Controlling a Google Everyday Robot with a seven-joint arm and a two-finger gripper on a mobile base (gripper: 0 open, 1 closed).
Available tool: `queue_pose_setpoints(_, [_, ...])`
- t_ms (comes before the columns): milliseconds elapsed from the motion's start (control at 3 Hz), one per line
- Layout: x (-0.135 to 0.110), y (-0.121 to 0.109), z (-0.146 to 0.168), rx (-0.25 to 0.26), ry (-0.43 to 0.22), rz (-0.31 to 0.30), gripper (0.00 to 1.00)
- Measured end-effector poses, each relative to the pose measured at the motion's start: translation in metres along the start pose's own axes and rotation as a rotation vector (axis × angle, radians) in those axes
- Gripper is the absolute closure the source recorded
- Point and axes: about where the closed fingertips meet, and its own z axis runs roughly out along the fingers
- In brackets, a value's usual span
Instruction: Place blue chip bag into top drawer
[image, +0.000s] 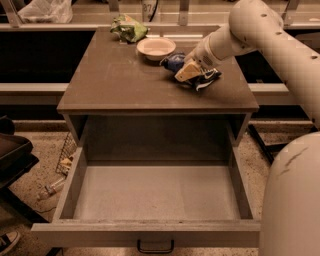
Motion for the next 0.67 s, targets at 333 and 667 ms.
queue_pose_setpoints(333, [0.0019,0.0027,0.0103,-0.018,0.011,0.011,0.70])
queue_pose_setpoints(667, [0.0018,0.0045,0.0138,-0.024,0.011,0.010,0.99])
